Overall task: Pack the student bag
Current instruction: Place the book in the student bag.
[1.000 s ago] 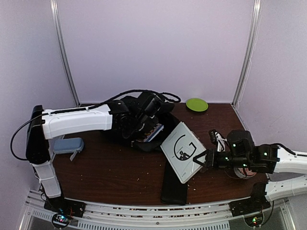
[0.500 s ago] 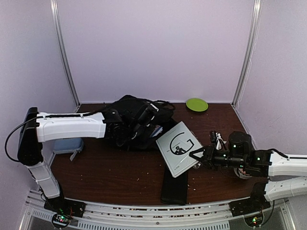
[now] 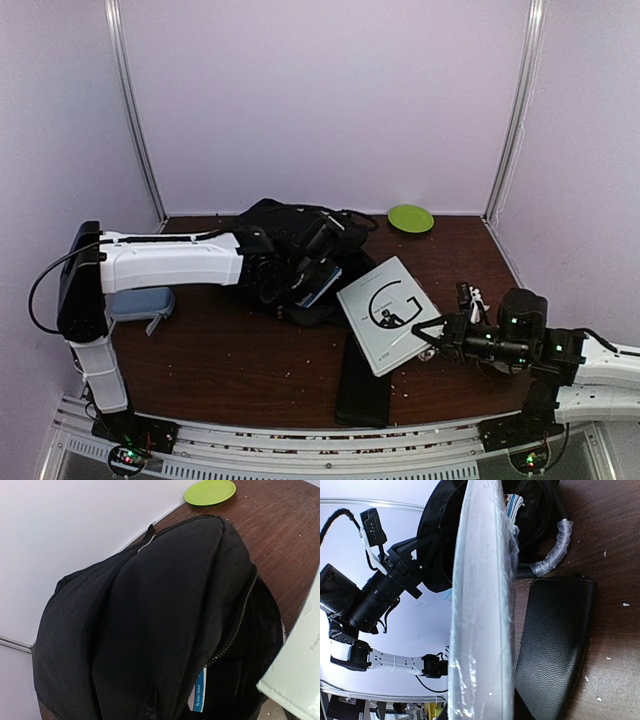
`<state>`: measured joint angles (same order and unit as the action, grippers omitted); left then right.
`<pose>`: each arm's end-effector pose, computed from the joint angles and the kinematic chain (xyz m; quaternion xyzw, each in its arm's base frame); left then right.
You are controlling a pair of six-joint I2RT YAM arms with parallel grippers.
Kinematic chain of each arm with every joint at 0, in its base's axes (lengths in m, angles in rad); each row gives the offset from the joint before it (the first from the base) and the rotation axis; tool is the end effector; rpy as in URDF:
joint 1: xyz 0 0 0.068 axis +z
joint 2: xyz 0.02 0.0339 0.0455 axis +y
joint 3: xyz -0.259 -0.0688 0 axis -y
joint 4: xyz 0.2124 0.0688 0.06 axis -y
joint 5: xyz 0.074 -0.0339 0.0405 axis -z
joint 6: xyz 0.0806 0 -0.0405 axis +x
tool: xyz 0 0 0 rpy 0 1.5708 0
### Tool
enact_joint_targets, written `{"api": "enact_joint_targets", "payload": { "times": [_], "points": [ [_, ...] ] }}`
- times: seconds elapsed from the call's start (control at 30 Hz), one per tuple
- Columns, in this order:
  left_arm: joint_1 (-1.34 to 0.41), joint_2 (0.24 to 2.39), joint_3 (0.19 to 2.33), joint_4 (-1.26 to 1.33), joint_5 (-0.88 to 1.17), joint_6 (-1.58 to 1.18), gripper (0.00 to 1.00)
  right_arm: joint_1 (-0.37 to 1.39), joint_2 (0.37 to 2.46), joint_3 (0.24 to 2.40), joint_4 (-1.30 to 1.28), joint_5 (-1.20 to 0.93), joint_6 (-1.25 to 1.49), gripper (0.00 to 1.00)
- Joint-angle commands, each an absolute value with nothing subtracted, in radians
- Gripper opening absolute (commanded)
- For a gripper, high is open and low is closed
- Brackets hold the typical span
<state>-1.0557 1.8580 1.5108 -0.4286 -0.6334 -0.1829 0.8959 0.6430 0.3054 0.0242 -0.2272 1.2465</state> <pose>0.2448 -0.3357 0.2487 0.2611 0.8450 0.0203 0.4662 0.0971 0.1504 0.2080 0.0745 0.8029 0.5568 0.1994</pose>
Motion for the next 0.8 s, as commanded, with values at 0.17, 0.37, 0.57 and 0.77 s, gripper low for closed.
{"api": "enact_joint_targets", "payload": {
  "times": [0.17,0.37,0.57,0.77],
  "points": [
    [-1.06,1.812,1.508,-0.362,-0.582,-0.221,0.0,0.871,0.631,0.303,0.289,-0.095,1.254,0.0],
    [-1.063,1.743,1.436,-0.325,-0.541,-0.246,0.0,0.841,0.85,0.362,0.466,-0.152,1.276,0.0],
    [-1.068,1.708,1.413,-0.314,-0.523,-0.258,0.0,0.84,1.066,0.416,0.652,-0.244,1.325,0.0],
    [-1.068,1.68,1.387,-0.3,-0.501,-0.262,0.0,0.845,1.241,0.508,0.786,-0.381,1.348,0.0]
  ]
}}
